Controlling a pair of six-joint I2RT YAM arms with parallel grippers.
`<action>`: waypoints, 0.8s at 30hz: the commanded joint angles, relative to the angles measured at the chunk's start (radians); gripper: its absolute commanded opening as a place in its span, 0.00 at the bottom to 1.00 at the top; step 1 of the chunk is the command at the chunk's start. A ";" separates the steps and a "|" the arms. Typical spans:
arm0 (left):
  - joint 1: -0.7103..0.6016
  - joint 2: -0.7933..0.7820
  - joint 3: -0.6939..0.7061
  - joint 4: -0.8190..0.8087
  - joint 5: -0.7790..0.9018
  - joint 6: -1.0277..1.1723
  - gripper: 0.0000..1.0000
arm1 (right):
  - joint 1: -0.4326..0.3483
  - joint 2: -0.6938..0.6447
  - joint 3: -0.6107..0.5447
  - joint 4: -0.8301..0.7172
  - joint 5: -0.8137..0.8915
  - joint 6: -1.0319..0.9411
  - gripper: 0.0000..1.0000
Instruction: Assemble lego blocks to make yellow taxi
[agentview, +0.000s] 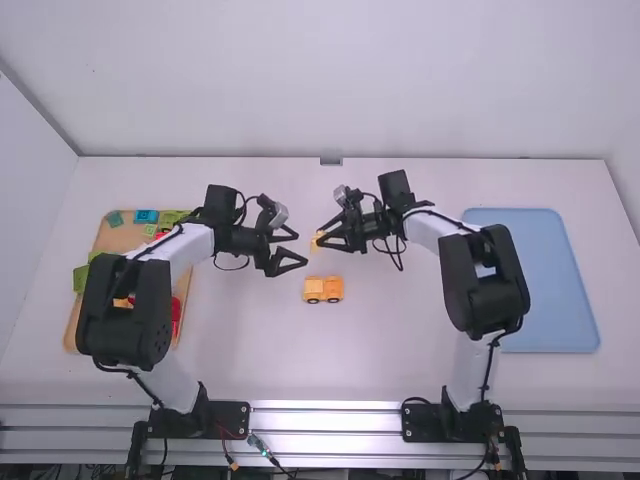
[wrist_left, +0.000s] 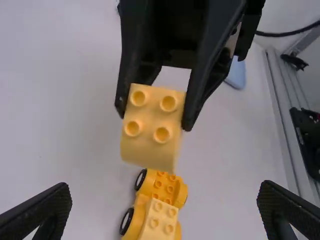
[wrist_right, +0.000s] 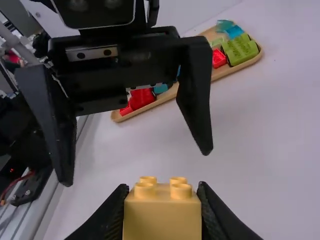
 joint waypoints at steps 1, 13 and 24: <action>-0.010 0.006 0.023 -0.002 0.007 0.069 0.99 | -0.001 0.021 0.014 -0.026 -0.081 -0.080 0.22; -0.040 0.019 0.023 -0.029 0.041 0.148 1.00 | 0.035 0.021 0.014 -0.084 -0.116 -0.141 0.19; -0.040 0.019 0.023 -0.036 0.040 0.148 0.74 | 0.046 0.021 0.014 -0.091 -0.099 -0.174 0.19</action>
